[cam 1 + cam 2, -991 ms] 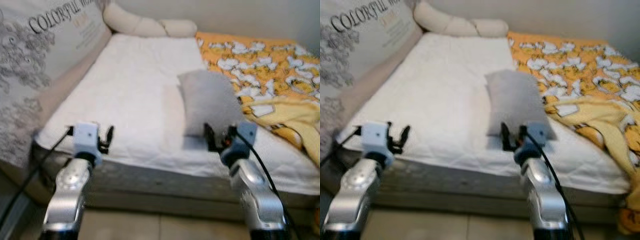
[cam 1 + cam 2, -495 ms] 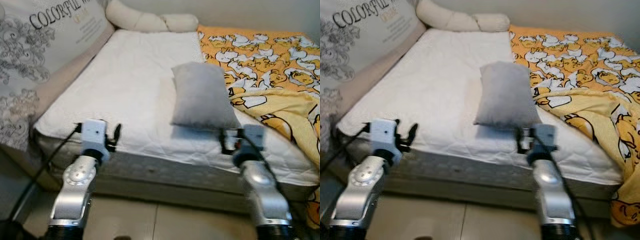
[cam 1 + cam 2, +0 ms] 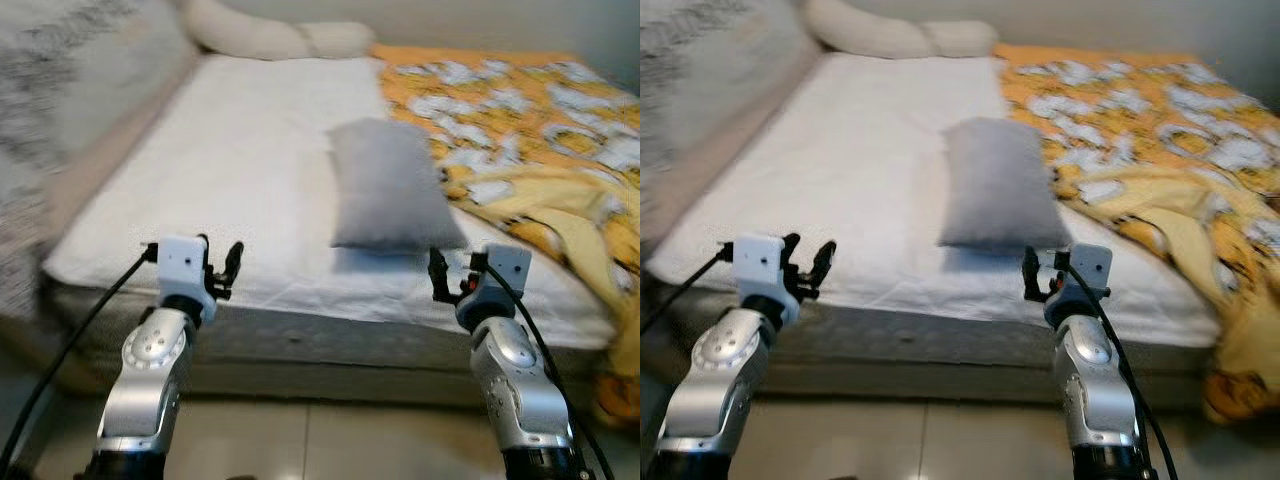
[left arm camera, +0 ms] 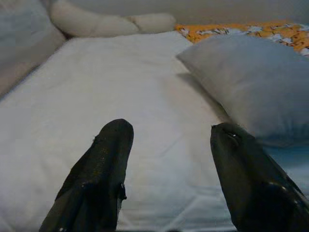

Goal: Clean up the room

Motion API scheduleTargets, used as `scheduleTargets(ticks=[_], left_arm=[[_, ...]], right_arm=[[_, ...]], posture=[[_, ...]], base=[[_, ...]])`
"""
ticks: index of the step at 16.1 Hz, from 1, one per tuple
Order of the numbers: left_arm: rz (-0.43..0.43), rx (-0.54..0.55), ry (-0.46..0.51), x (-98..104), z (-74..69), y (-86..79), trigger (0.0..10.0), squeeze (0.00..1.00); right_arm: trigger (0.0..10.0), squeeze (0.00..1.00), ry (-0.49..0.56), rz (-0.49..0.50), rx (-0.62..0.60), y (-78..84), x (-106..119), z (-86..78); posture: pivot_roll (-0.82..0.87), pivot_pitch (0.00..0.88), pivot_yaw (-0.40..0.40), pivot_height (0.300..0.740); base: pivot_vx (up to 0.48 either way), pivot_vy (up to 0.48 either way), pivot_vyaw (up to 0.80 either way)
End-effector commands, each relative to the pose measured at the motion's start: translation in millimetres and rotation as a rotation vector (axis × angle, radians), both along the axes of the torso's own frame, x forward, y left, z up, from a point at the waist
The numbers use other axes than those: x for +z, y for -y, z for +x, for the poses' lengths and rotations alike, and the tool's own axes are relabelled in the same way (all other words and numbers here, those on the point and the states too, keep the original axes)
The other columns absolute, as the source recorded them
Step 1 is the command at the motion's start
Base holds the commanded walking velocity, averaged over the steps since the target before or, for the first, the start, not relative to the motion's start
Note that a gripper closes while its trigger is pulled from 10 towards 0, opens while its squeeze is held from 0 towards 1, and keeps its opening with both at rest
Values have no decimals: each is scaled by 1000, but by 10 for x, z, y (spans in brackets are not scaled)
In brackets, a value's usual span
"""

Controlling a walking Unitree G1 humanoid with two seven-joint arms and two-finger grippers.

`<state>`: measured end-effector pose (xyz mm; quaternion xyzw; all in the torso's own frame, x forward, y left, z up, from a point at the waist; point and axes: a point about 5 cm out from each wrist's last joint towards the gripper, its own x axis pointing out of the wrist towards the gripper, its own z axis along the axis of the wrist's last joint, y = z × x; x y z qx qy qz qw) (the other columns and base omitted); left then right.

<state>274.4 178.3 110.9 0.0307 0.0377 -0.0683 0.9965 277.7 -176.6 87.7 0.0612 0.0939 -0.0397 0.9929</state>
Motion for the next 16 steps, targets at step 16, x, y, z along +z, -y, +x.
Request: scheduleTargets(ticks=[16], left_arm=[[-14,13,-25,-55,6,13,10000,0]], right_arm=[[10000,0,44,8,38,29,99,26]], posture=[[68,0,-2,740]], base=[[270,0,-238]])
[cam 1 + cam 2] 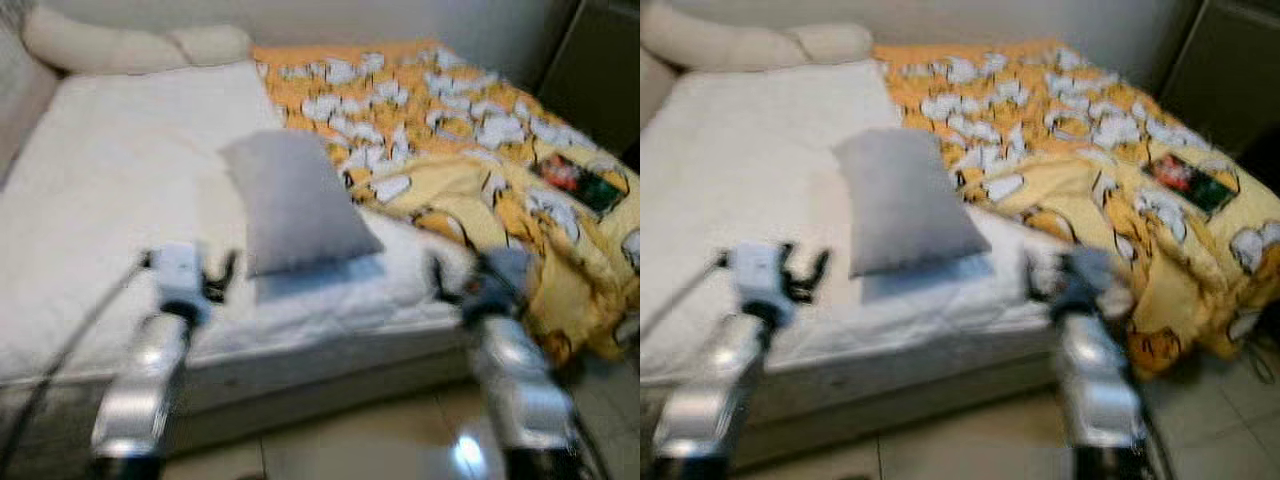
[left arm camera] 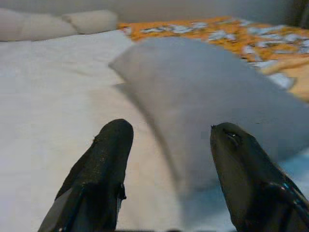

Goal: Clean up the room

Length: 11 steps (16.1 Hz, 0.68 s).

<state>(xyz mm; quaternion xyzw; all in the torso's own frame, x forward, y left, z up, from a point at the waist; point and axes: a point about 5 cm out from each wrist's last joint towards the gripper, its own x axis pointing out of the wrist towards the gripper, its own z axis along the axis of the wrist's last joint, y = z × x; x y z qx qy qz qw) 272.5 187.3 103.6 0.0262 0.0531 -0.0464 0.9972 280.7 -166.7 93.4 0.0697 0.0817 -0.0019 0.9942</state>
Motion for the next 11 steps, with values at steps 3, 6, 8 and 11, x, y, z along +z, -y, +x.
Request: scheduleTargets(ticks=[3,6,8,11], left_arm=[[-8,-22,4,15,29,100,10000,0],[-9,-15,3,15,37,93,10000,0],[-10,-11,2,12,35,89,10000,0],[-9,-10,4,11,33,89,10000,0]], right_arm=[[10000,0,12,-37,-14,108,41,6],[10000,0,11,-72,6,92,39,15],[10000,0,12,-91,32,72,42,24],[10000,0,19,-112,183,-85,57,21]], posture=[[71,0,-5,740],[73,0,-8,740],[74,0,-8,740],[77,0,-11,740]], base=[[379,0,0],[376,0,0],[377,0,0],[376,0,533]])
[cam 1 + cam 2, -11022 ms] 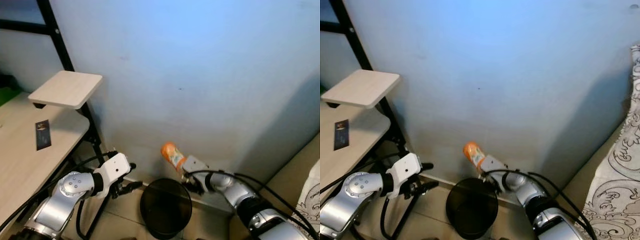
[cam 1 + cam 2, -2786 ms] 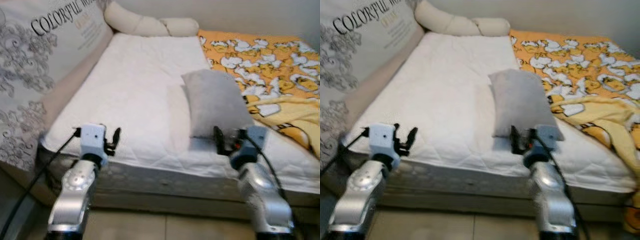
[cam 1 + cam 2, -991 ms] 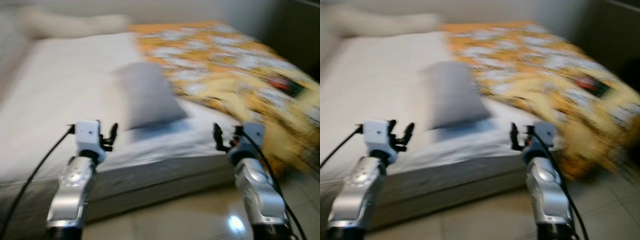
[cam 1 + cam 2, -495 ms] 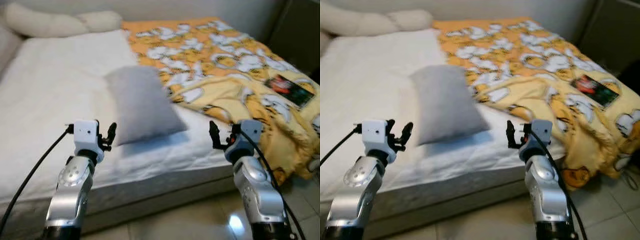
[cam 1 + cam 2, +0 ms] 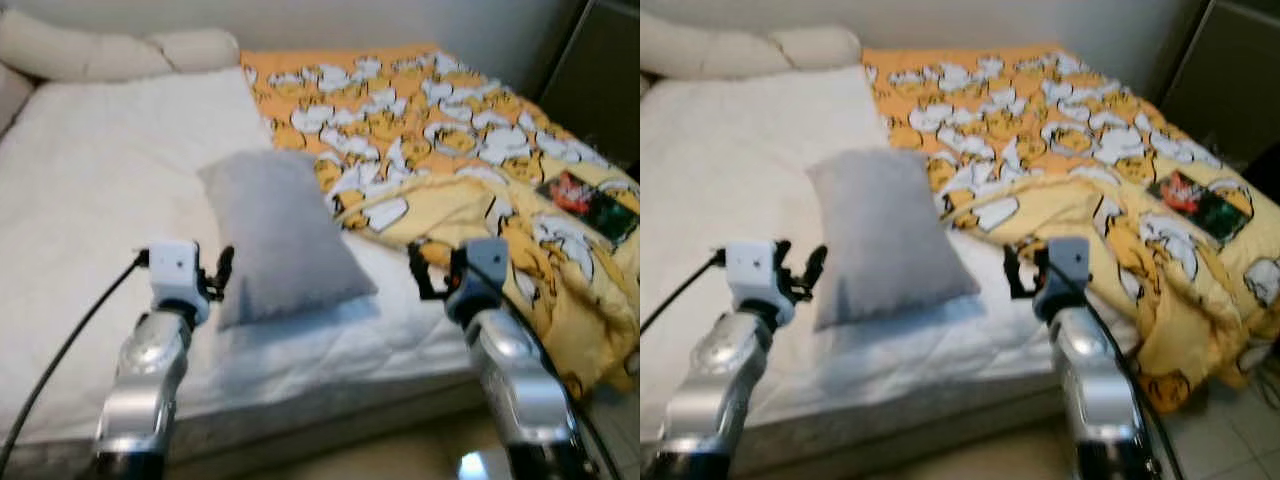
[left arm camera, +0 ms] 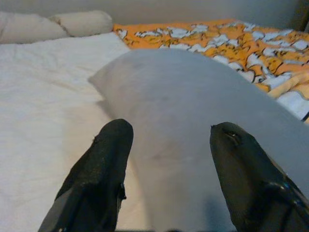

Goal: Clean up the room

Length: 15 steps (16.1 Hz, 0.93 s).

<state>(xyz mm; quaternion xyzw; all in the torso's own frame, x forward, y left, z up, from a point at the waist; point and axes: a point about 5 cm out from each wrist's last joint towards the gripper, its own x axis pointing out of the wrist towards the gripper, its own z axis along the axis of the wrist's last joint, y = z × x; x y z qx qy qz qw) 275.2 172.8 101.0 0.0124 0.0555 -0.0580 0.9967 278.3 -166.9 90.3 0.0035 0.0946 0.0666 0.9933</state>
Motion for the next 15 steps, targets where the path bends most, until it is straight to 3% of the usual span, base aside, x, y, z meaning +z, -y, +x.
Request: scheduleTargets(ticks=[1,6,15], left_arm=[[21,12,11,38,4,-59,10000,0],[30,8,13,45,2,-71,10000,0],[69,-41,6,25,9,-30,10000,0]], right_arm=[[10000,0,23,34,85,-150,81,32],[10000,0,10,38,128,-185,44,18],[10000,0,10,26,4,-1,12,67]], posture=[[81,0,-11,740],[82,0,-7,740],[76,0,4,740]], base=[[379,0,800],[376,0,800],[39,0,0]])
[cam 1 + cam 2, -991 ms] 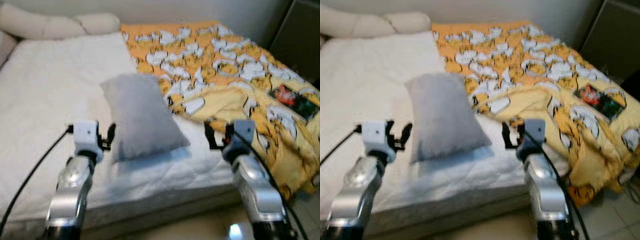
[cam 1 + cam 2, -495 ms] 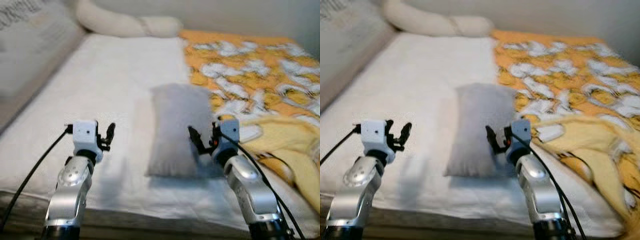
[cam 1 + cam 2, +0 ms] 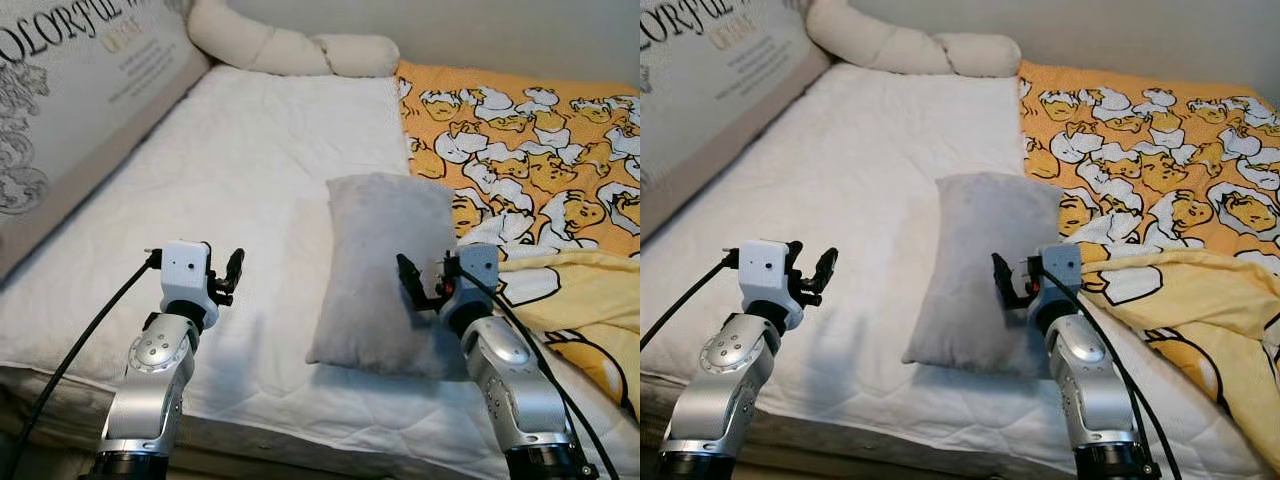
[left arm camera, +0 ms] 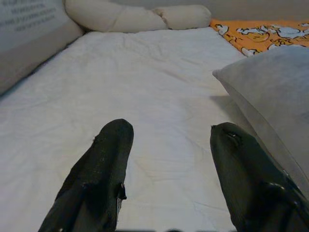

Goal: Clean up the room

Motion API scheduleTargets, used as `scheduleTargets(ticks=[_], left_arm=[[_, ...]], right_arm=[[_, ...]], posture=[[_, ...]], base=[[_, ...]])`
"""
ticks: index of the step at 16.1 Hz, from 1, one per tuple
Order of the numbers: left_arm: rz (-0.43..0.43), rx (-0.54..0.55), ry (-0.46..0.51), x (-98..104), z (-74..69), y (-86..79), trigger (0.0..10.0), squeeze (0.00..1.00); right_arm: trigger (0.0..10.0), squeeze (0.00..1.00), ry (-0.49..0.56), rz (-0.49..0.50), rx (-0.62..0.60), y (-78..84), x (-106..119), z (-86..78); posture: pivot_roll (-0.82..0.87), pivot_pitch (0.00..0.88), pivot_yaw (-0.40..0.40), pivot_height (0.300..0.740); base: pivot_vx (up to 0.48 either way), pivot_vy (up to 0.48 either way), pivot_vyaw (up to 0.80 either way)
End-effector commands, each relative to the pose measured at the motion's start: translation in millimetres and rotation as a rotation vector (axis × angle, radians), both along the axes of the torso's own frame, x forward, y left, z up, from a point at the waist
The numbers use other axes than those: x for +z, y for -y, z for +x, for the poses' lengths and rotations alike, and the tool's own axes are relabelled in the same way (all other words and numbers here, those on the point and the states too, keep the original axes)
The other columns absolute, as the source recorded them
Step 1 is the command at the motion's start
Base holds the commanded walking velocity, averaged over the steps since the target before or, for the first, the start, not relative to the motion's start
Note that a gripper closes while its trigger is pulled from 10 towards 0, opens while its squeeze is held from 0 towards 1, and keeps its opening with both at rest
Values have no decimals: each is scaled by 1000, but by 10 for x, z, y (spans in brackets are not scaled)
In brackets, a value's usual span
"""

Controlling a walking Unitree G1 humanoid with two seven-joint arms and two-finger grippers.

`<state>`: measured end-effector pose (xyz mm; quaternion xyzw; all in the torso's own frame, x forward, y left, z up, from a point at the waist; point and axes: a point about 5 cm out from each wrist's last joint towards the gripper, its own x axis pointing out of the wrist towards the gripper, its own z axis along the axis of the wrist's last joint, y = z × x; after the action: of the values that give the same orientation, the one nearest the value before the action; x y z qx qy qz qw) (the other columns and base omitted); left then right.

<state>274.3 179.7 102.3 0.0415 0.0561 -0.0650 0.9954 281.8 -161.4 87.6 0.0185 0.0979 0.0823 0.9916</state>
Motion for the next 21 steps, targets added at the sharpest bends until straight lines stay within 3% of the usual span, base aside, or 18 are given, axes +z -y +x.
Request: scheduleTargets(ticks=[1,3,6,8,9,13,15,17,18,20,21], left_arm=[[28,-41,5,16,30,48,10000,0],[95,-77,21,54,125,30,10000,0],[163,-118,-4,78,406,13,10000,0],[215,-170,-63,-12,613,121,10000,0],[299,-206,-108,-96,692,207,10000,0],[378,-237,-235,-335,768,484,10000,0],[379,-261,-254,-405,752,611,10000,0],[385,-304,-260,-482,699,796,10000,0],[368,-346,-298,-591,611,951,10000,0],[299,-368,-316,-618,570,1069,10000,0],[245,-413,-307,-594,553,1207,10000,0]], right_arm=[[10000,0,0,-40,-48,96,16,64],[10000,0,-33,-86,-93,239,-32,142],[10000,0,-62,-136,-169,535,-30,285],[10000,0,-72,-186,-218,735,-5,409],[10000,0,-86,-238,-237,836,-8,450],[10000,0,-149,-415,-341,1168,-41,424],[10000,0,-183,-381,-310,1148,-130,405],[10000,0,-262,-278,-162,907,-336,357],[10000,0,-293,-256,-47,672,-478,288],[10000,0,-303,-227,-12,557,-534,254],[10000,0,-306,-204,28,461,-555,245]], posture=[[73,0,9,740],[72,0,14,740],[65,0,19,740],[54,0,22,740],[49,0,21,740],[32,0,20,740],[21,0,27,740],[6,0,34,740],[-5,0,35,740],[-12,0,34,740],[-17,0,36,740]], base=[[0,0,0],[0,0,0],[0,0,0],[0,0,0],[0,0,0],[0,0,0],[0,0,0],[0,0,0],[0,0,0],[0,0,0],[0,0,0]])
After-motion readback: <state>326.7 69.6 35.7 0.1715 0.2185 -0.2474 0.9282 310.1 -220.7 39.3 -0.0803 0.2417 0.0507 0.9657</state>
